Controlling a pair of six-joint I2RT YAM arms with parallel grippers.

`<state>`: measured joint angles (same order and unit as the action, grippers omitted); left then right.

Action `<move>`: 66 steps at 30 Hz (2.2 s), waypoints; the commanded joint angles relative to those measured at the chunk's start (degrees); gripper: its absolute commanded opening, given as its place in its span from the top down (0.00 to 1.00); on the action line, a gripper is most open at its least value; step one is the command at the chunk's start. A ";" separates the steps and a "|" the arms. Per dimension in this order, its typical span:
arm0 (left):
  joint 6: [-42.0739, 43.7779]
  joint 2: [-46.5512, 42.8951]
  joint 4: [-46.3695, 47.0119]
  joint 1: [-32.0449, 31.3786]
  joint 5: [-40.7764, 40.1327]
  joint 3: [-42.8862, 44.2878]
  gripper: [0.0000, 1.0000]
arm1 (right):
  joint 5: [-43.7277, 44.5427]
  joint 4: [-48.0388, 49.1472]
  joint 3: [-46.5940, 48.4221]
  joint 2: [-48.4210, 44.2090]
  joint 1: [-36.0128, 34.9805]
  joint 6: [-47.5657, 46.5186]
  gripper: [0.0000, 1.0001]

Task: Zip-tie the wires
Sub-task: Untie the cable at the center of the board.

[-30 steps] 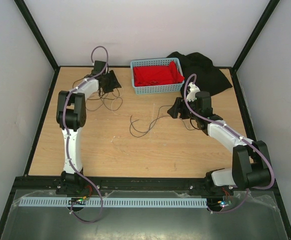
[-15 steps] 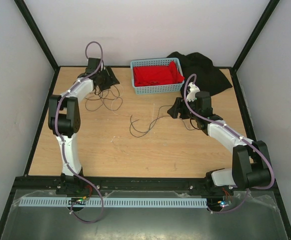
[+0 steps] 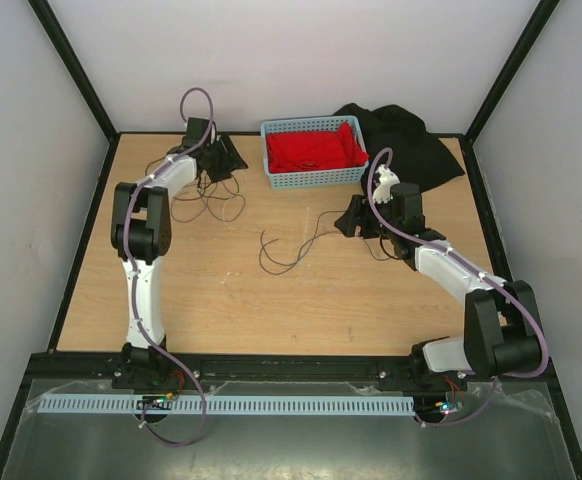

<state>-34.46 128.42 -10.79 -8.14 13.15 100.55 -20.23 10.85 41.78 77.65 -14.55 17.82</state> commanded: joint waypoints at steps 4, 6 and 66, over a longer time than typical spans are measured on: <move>-2.32 4.81 2.22 -0.99 0.17 6.13 0.39 | -0.44 1.43 1.19 0.75 -0.17 -0.42 0.22; -2.45 6.25 2.36 -1.15 0.00 7.47 0.40 | -0.50 1.44 1.27 0.81 -0.16 -0.51 0.22; 1.77 -38.11 26.89 7.53 2.64 -16.88 1.00 | -2.25 11.22 5.14 -0.14 -6.46 5.20 0.20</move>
<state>-30.89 97.08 13.06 -2.76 12.53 81.95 -20.18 13.47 46.74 78.85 -20.73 19.49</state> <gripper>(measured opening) 0.005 0.793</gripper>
